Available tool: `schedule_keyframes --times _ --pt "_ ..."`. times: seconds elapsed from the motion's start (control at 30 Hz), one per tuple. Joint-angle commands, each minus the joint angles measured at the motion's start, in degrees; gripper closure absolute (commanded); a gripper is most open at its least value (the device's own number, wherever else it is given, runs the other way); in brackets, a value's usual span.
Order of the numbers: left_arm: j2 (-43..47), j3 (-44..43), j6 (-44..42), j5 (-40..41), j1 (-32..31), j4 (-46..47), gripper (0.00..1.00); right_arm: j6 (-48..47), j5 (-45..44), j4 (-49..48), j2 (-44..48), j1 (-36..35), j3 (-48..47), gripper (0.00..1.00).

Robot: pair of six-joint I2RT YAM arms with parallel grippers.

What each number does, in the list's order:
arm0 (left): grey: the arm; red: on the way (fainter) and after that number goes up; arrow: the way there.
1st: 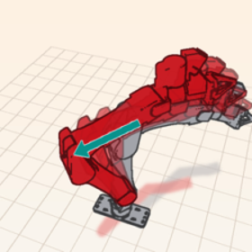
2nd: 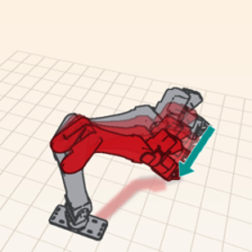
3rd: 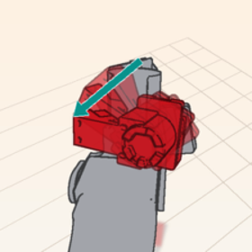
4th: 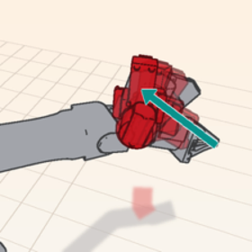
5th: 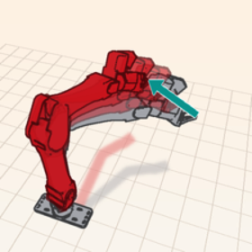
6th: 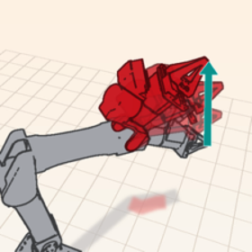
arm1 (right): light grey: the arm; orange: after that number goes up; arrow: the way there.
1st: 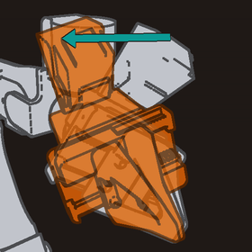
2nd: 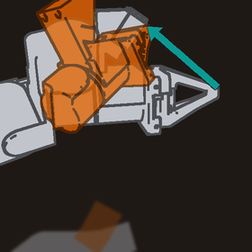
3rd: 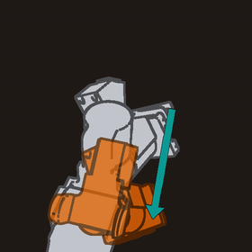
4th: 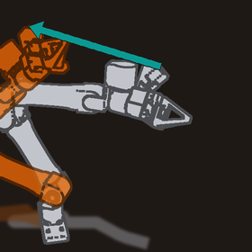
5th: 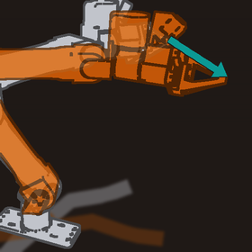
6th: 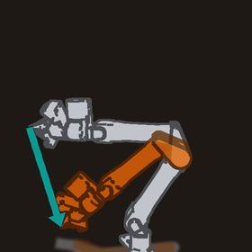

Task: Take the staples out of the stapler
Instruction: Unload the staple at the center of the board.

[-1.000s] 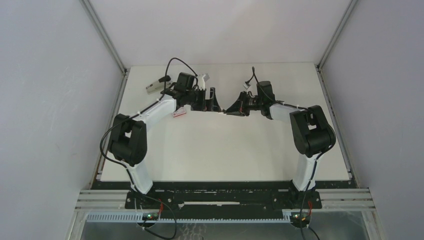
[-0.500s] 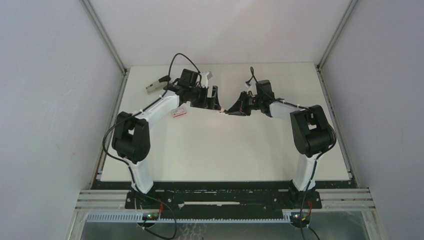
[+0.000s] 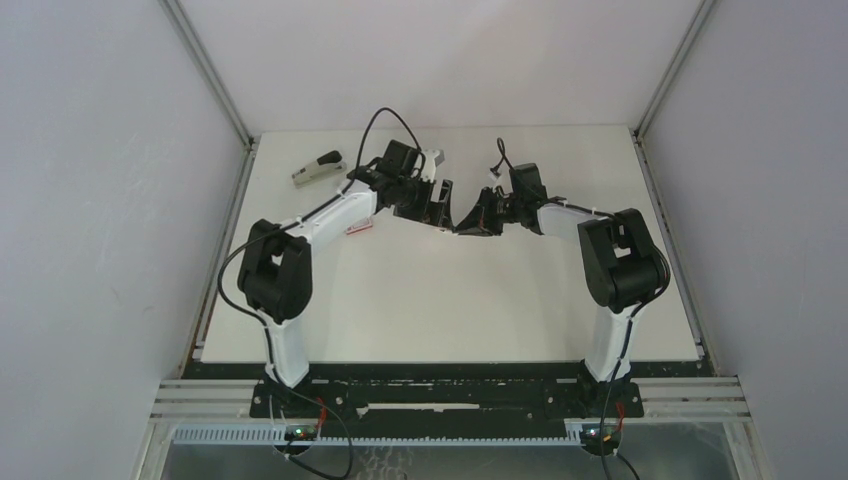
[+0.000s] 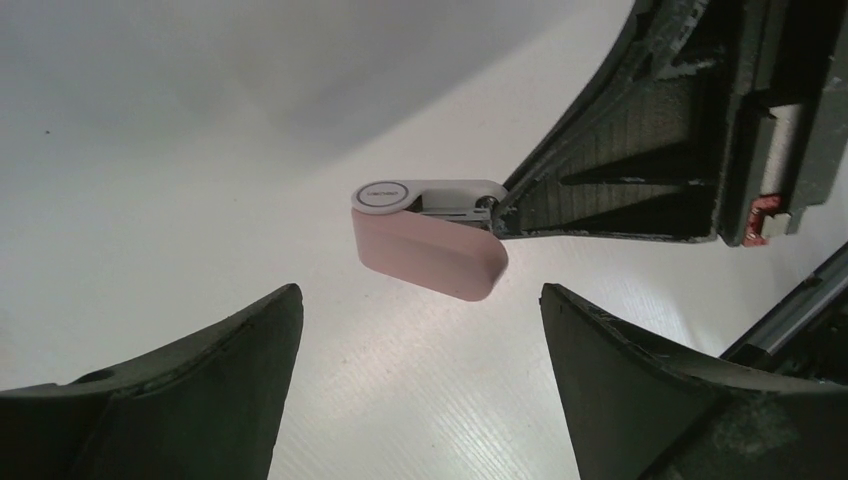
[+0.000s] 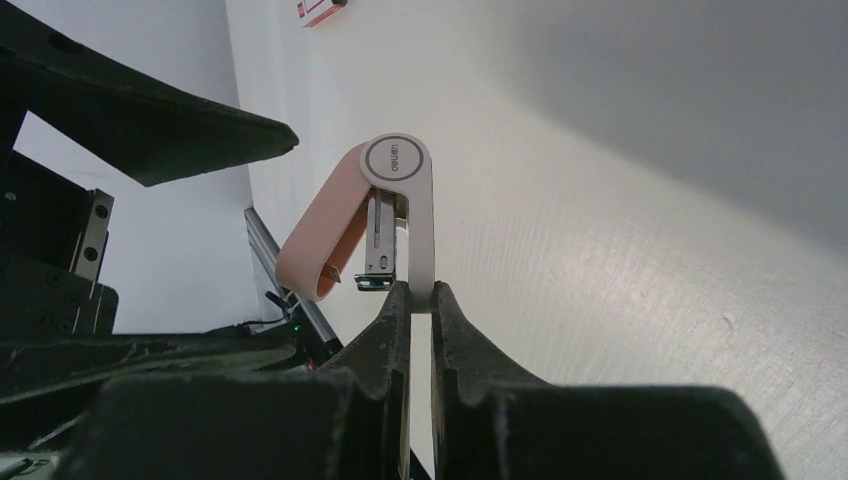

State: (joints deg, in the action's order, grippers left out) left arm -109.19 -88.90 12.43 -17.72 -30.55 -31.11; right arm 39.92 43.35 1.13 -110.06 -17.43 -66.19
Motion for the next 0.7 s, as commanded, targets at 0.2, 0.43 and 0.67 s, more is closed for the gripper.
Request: schedule_keyframes --times 0.2,0.43,0.67 --pt "-3.12 -5.89 -1.48 4.86 -0.41 -1.93 0.14 -1.78 -0.11 -0.87 0.44 -0.89 -2.84 1.00" --pt "-3.27 -6.23 -1.53 5.62 -0.40 -2.30 0.25 -2.50 -0.32 -0.30 0.39 -1.03 -3.14 1.00" --pt "-2.60 -5.59 -1.38 1.88 -0.33 -1.59 0.14 -3.01 -0.95 0.59 0.30 -0.98 -3.57 1.00"
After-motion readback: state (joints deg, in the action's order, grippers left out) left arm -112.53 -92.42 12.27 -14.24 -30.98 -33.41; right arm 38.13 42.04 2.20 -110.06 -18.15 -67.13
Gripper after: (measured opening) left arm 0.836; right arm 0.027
